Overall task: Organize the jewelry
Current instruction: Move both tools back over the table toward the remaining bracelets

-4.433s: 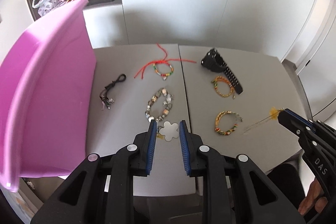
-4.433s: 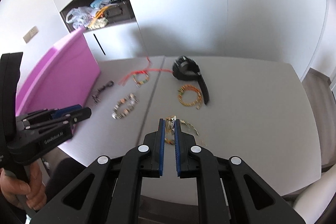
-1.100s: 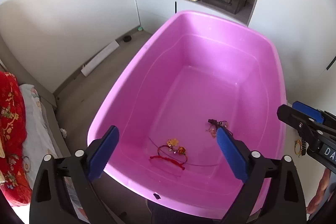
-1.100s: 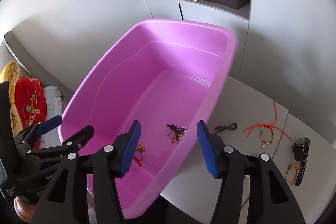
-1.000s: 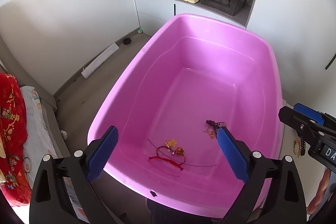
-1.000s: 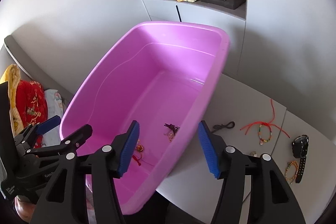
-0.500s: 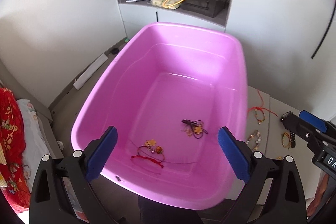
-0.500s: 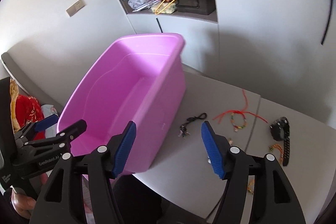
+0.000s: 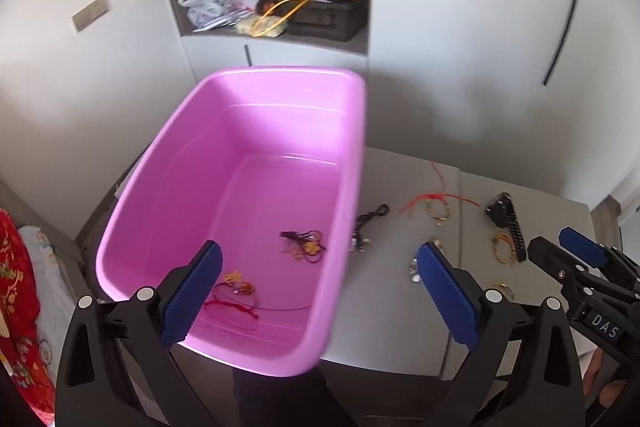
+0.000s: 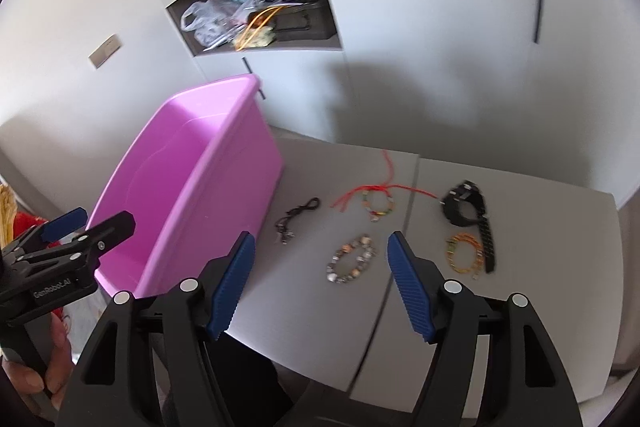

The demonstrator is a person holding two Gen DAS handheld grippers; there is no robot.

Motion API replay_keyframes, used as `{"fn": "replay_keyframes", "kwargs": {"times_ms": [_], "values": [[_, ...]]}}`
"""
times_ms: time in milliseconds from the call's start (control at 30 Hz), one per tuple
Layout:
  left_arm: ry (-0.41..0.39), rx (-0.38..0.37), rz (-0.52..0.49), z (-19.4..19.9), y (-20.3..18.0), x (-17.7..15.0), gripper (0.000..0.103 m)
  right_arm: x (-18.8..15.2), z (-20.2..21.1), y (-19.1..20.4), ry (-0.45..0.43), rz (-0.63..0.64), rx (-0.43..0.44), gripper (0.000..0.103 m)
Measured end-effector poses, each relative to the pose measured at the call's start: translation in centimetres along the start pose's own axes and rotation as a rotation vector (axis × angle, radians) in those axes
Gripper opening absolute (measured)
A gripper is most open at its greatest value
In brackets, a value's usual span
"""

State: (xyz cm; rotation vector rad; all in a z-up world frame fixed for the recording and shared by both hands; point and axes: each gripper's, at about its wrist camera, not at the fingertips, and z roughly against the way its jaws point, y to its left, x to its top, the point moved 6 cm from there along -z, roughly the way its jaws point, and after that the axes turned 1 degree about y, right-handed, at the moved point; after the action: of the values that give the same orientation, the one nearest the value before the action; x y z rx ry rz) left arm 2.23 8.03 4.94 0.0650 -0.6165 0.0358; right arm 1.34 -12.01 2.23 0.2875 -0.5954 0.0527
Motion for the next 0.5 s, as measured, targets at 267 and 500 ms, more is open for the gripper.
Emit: {"fn": "replay_keyframes", "kwargs": {"times_ms": [267, 500], "values": [[-0.009, -0.045, -0.059, 0.3, -4.3, -0.4, 0.096, -1.0, 1.5, -3.7, -0.034, -0.058, -0.042, 0.067], [-0.002, -0.069, -0.106, -0.4, -7.3, -0.7, 0.096, -2.2, 1.7, -6.7, -0.041, -0.108, -0.070, 0.068]]}}
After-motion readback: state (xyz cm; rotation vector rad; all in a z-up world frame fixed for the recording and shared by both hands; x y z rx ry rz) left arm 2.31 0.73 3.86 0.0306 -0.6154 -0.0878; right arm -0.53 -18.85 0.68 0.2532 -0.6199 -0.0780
